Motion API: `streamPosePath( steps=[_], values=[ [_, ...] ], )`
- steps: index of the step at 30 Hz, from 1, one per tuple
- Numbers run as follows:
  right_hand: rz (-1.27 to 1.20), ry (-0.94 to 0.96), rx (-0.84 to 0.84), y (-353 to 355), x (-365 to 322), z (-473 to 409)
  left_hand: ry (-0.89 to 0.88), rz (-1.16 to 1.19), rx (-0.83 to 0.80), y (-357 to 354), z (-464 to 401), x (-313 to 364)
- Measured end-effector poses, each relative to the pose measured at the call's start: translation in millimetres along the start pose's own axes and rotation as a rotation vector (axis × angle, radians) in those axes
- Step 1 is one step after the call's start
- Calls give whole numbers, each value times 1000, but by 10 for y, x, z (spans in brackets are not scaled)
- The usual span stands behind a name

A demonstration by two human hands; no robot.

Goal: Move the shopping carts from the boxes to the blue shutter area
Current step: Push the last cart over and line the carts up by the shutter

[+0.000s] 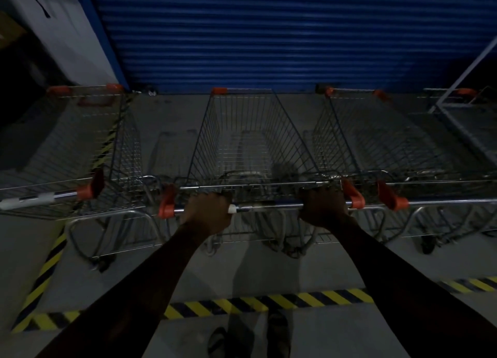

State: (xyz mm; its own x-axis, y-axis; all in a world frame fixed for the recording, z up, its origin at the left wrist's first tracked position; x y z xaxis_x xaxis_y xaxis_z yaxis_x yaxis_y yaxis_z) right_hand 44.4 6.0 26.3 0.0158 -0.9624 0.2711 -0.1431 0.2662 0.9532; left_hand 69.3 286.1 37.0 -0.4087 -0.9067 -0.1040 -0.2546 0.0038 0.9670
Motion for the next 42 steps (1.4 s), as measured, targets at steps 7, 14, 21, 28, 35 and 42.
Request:
streamPosePath(
  steps=[7, 14, 21, 28, 35, 42],
  values=[
    [27, 8, 53, -13, 3, 14, -2, 30, 20, 1, 7, 3],
    [-42, 47, 70, -2, 53, 11, -3, 66, 22, -22, 14, 4],
    [-150, 131, 139, -15, 96, 39, -13, 94, -58, 26, 31, -8],
    [-543, 192, 224, 163, -163, -8, -90, 116, 206, 20, 131, -153],
    [-542, 225, 384, 643, -1312, -423, 21, 161, 297, 184, 188, -698],
    [-534, 216, 373, 985, -2484, -726, 23, 131, 331, 127, 407, -1652]
  ],
)
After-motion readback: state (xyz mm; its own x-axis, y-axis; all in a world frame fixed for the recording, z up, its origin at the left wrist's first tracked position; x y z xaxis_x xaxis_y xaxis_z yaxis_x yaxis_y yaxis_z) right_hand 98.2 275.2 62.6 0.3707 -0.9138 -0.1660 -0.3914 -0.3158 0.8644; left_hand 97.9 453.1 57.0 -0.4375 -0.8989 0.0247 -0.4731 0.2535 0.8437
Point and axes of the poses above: each hand's wrist, its own z-axis away from the middle knuckle, its own y-axis out of the back of the hand, x = y × z, the point moved 1 cm from there along -z, towards the middle knuckle, and after that the axes turned 13 degrees about x, right-handed, at the moved point
